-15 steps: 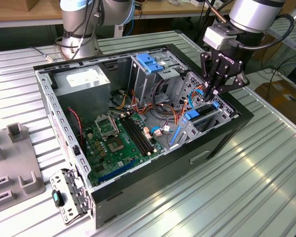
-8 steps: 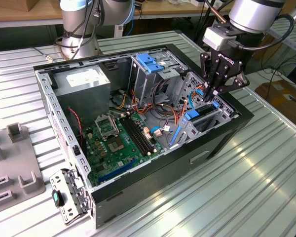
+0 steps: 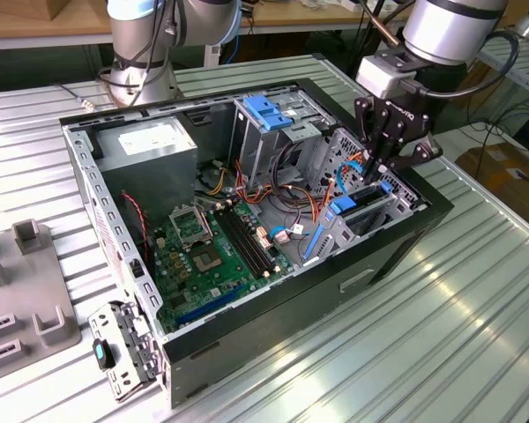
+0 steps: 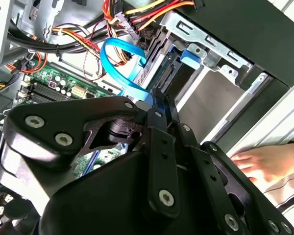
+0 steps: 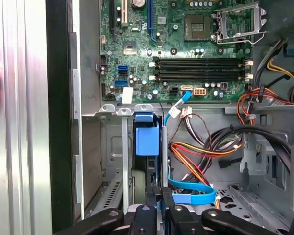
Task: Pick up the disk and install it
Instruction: 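Insert the first disk wire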
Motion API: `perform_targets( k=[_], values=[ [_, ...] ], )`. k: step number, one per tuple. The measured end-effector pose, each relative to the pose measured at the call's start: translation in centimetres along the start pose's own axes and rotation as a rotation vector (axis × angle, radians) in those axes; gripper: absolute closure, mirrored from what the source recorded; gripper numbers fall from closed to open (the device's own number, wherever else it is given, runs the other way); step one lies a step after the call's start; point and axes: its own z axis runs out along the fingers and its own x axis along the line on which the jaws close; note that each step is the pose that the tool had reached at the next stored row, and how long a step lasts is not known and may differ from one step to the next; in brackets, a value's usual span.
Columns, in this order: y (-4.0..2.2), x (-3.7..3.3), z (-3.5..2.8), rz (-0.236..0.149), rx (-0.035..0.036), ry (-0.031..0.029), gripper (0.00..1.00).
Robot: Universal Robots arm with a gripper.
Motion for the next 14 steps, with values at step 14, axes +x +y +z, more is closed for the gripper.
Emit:
perform_targets(
  k=[14],
  values=[
    [0.39, 0.00, 0.14, -0.010, 0.0160, -0.0071, 0.84]
  ],
)
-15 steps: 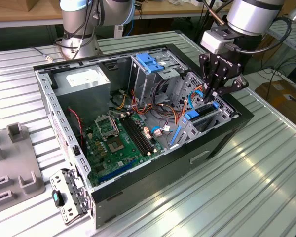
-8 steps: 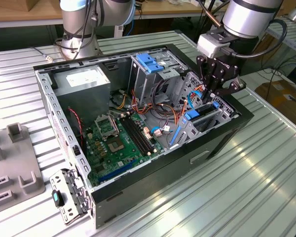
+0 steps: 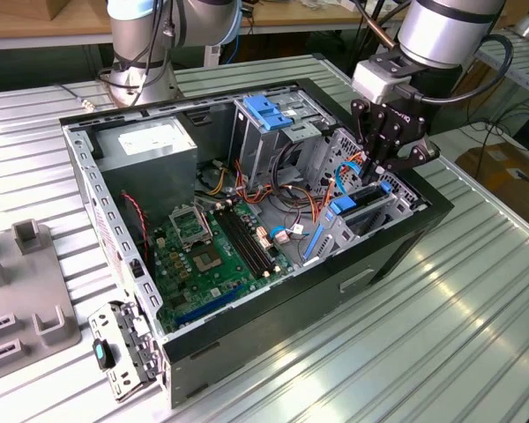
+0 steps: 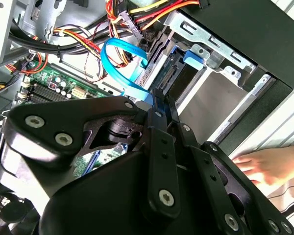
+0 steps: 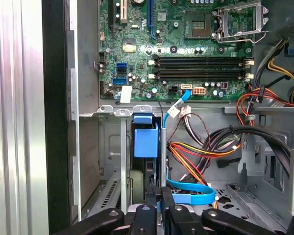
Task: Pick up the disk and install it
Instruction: 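Insert the first disk wire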
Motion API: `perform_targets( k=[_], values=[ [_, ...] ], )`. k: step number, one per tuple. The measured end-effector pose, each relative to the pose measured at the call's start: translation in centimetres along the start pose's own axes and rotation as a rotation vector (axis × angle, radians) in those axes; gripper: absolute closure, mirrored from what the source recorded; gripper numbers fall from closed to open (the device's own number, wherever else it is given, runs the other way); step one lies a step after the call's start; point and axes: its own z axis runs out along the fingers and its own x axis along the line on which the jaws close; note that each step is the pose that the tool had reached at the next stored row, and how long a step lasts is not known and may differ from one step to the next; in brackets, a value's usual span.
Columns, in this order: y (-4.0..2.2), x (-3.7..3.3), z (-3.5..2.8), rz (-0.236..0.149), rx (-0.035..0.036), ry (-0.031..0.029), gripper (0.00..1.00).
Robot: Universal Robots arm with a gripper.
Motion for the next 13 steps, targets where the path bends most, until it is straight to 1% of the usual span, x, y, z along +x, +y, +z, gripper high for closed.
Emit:
perform_targets(
  k=[4, 6, 7, 8, 9, 11, 13],
  values=[
    [0.01, 0.00, 0.00, -0.001, 0.0001, 0.0000, 0.84],
    [0.13, 0.00, 0.05, -0.002, 0.0029, -0.0005, 0.84],
    [0.29, 0.02, 0.08, -0.005, 0.0091, -0.0003, 0.84],
    [0.38, 0.02, 0.14, -0.008, 0.0151, -0.0005, 0.84],
    [0.42, 0.02, 0.18, -0.010, 0.0194, -0.0005, 0.84],
    [0.57, 0.01, 0.30, -0.020, 0.0315, -0.0007, 0.84],
    [0.71, 0.02, 0.44, -0.026, 0.0360, -0.0013, 0.84]
  ],
)
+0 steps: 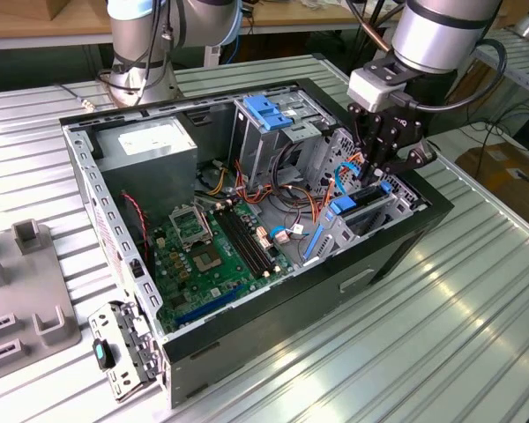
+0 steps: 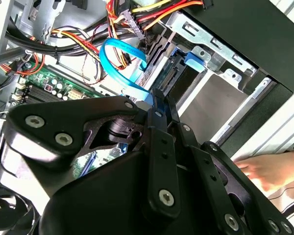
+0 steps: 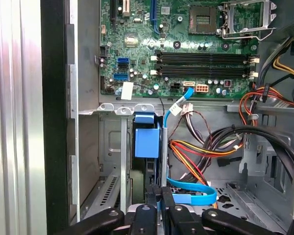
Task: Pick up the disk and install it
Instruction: 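Insert the first disk wire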
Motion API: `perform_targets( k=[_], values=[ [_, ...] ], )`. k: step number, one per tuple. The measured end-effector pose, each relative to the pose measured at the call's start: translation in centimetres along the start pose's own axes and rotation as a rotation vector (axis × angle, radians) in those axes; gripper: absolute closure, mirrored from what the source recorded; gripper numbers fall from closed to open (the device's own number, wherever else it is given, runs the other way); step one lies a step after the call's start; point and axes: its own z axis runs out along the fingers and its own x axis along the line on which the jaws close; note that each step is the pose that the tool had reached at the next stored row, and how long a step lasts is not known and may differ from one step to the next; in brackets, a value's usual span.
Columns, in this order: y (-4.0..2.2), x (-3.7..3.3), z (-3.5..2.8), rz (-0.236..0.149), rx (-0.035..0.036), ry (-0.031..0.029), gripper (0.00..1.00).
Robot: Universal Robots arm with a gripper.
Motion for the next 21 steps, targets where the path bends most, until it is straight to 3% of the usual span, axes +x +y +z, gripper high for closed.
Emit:
perform_targets(
  k=[2, 17, 21],
  values=[
    [0.21, 0.00, 0.09, -0.007, 0.0034, -0.0003, 0.84],
    [0.23, 0.00, 0.15, -0.008, 0.0040, -0.0004, 0.84],
    [0.32, 0.00, 0.33, -0.008, 0.0104, -0.0012, 0.84]
  ],
)
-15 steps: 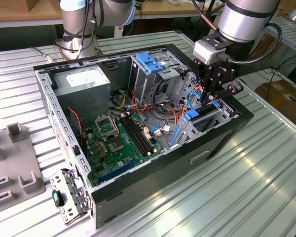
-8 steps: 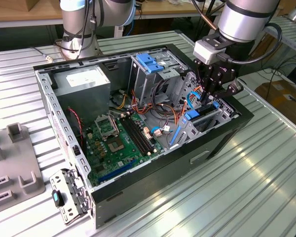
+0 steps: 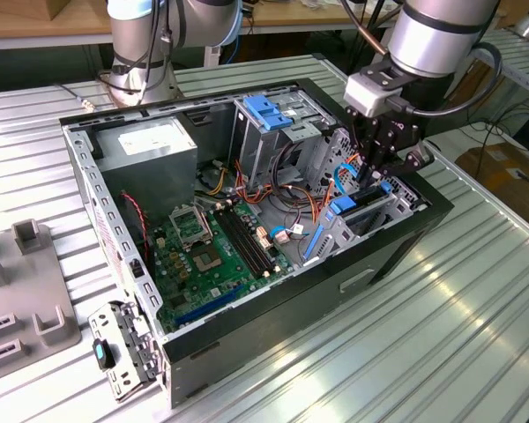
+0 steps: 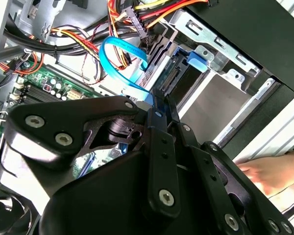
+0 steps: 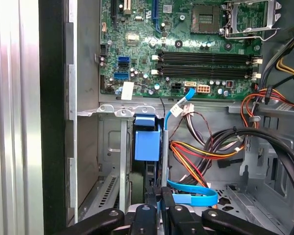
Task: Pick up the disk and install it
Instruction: 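Insert the first disk wire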
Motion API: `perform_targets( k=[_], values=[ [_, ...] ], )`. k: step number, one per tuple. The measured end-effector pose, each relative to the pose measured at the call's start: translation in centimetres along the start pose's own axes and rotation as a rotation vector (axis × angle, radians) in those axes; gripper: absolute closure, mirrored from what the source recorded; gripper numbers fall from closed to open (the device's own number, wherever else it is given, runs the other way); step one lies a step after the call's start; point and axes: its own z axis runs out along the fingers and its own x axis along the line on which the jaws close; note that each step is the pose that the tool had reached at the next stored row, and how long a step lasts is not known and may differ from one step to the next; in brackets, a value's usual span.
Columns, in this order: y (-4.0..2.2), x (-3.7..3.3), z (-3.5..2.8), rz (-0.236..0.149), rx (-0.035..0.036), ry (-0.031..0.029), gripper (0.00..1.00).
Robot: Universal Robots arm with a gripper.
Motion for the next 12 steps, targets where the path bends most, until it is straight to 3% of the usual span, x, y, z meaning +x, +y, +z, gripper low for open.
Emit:
perform_targets(
  k=[12],
  values=[
    [0.02, 0.01, 0.07, 0.000, 0.0010, 0.0000, 0.84]
  ],
)
